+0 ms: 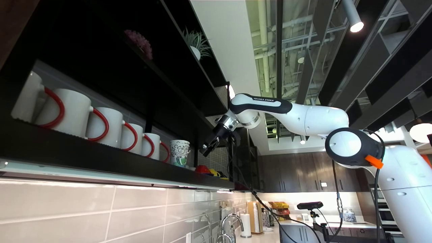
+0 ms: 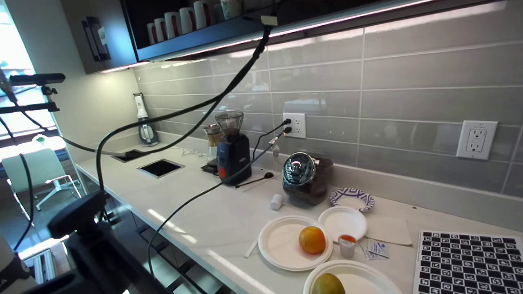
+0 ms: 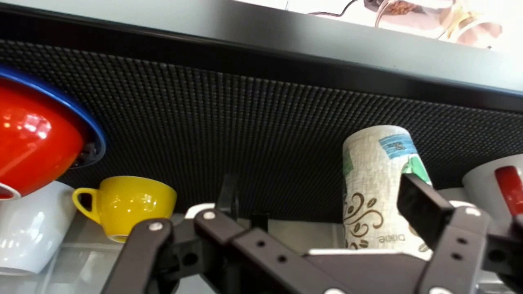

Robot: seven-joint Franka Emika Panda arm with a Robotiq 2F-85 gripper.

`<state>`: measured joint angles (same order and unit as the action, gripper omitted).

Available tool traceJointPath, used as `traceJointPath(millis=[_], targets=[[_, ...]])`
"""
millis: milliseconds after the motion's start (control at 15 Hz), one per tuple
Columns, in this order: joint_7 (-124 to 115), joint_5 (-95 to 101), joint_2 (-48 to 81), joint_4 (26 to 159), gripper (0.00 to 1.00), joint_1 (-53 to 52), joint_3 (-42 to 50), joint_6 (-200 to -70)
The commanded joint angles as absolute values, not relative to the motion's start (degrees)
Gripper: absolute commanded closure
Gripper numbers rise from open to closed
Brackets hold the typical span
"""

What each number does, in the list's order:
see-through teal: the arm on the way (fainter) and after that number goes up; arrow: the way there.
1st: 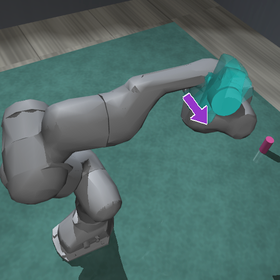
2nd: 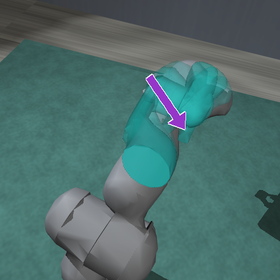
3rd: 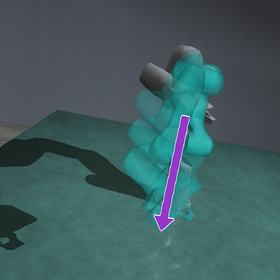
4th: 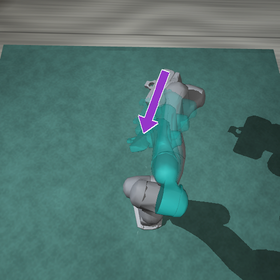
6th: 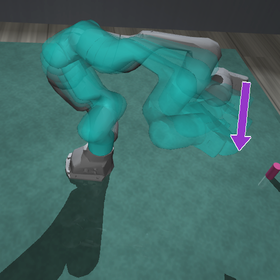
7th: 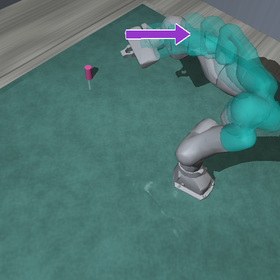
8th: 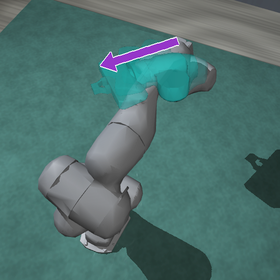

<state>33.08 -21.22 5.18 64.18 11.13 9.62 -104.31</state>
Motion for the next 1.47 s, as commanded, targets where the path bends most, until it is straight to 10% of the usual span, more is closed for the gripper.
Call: traceJointPath(millis=[0,1400], targets=[[41.2,-24.1,0.5,72.9,0.00,10.7,8.8,-108.5],[60.5,-38.7,-1.8,85.9,0.00,9.0,6.4,-118.2]])
